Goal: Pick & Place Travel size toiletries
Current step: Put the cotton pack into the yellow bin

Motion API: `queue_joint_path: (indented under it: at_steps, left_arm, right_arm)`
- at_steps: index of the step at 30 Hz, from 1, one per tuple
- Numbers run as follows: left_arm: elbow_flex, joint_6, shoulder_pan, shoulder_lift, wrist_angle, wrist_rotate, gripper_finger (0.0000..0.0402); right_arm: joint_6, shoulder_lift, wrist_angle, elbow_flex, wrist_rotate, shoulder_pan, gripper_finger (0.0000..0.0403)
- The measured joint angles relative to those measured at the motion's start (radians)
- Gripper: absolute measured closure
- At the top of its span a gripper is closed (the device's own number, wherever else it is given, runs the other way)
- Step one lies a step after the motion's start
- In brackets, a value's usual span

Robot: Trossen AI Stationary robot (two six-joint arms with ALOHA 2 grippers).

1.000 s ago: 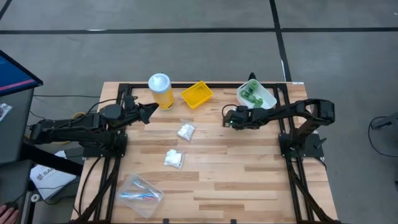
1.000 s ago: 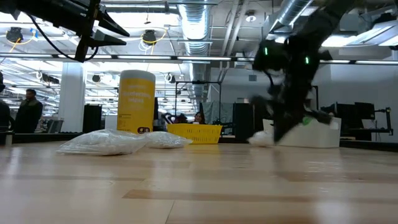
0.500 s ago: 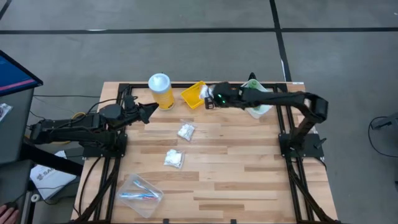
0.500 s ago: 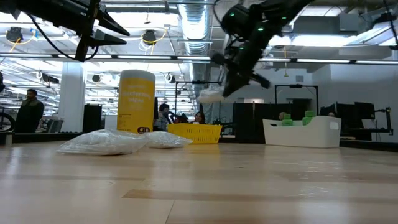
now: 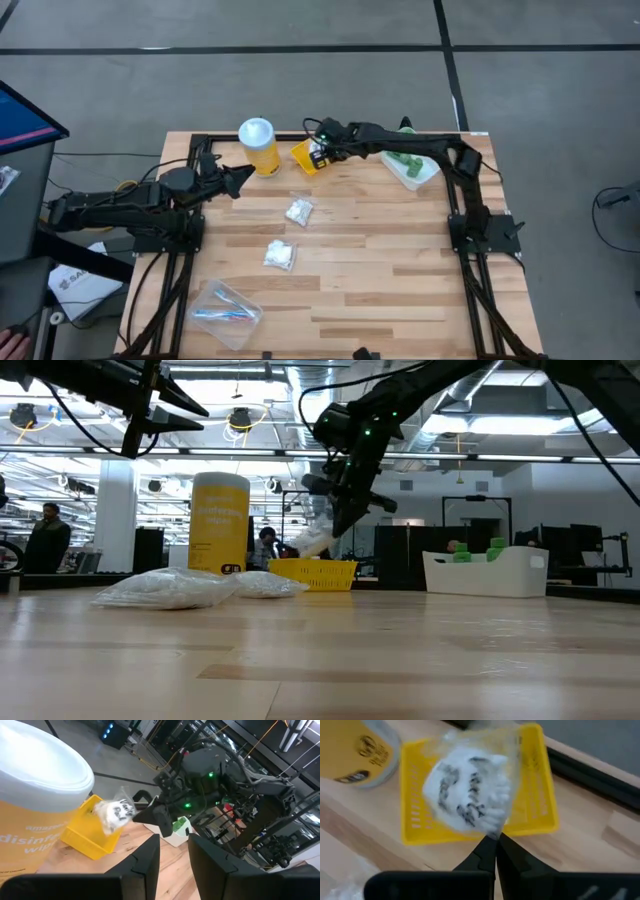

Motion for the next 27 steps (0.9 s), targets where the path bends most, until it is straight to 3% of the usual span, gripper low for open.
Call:
queue_joint_path:
  at_steps: [10, 19, 22, 27]
  left_arm:
    - [0.0, 0.0, 0.0, 0.0, 0.004, 0.0, 0.0302]
    - [0.0, 0.002, 0.0, 0.0, 0.007, 0.022, 0.0298]
    - [0.0, 0.013, 0.0, 0.02, 0.006, 0.093, 0.0282]
    - [0.0, 0.004, 0.0, 0.137, -0.001, 0.186, 0.0234]
  right_arm:
    - [-0.044, 0.009, -0.022, 0.024, -0.002, -0.018, 0.038]
    - [-0.08, -0.002, -0.02, 0.024, -0.066, -0.056, 0.0241]
    - [-0.094, -0.067, -0.038, 0.023, -0.108, -0.064, 0.0197]
    - [-0.107, -0.234, -0.08, 0.026, -0.053, -0.041, 0.0162]
